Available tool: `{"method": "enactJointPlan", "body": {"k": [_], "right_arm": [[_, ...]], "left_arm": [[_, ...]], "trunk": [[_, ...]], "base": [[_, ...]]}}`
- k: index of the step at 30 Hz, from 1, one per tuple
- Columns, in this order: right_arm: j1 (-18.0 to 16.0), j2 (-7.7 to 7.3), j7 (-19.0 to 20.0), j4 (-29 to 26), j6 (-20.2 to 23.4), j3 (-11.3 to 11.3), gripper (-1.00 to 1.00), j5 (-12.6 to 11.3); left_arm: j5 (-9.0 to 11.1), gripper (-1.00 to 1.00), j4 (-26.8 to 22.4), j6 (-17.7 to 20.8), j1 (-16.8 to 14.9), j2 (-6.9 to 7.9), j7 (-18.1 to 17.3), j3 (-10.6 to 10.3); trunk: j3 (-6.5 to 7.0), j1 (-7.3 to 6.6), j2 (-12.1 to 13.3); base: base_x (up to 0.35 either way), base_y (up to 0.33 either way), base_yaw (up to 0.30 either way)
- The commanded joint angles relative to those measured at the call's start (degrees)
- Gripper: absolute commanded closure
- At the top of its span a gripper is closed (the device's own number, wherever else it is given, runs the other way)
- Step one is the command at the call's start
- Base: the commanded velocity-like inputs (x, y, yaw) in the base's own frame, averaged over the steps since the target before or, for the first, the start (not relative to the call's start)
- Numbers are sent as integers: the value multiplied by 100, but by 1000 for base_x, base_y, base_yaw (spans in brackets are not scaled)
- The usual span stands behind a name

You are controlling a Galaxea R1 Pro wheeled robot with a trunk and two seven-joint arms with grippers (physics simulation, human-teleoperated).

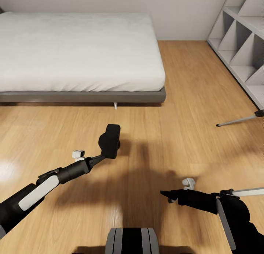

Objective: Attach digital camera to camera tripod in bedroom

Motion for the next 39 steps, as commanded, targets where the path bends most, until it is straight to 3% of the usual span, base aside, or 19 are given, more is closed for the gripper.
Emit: {"method": "enactJointPlan", "body": {"k": [1, 27, 39], "right_arm": [[-3, 0, 18, -3, 42, -5, -100, 0], [-3, 9, 14, 2, 34, 2, -100, 6], [-3, 9, 4, 2, 34, 1, -100, 11]], "left_arm": [[60, 100, 49, 41, -7, 2, -16, -16], [100, 100, 282, 61, -7, -18, 6, -17], [445, 100, 308, 63, -7, -10, 4, -17]], "trunk": [[19, -3, 0], [595, -70, 35], [861, -101, 51]], "base": [[0, 0, 0], [0, 0, 0], [0, 0, 0]]}}
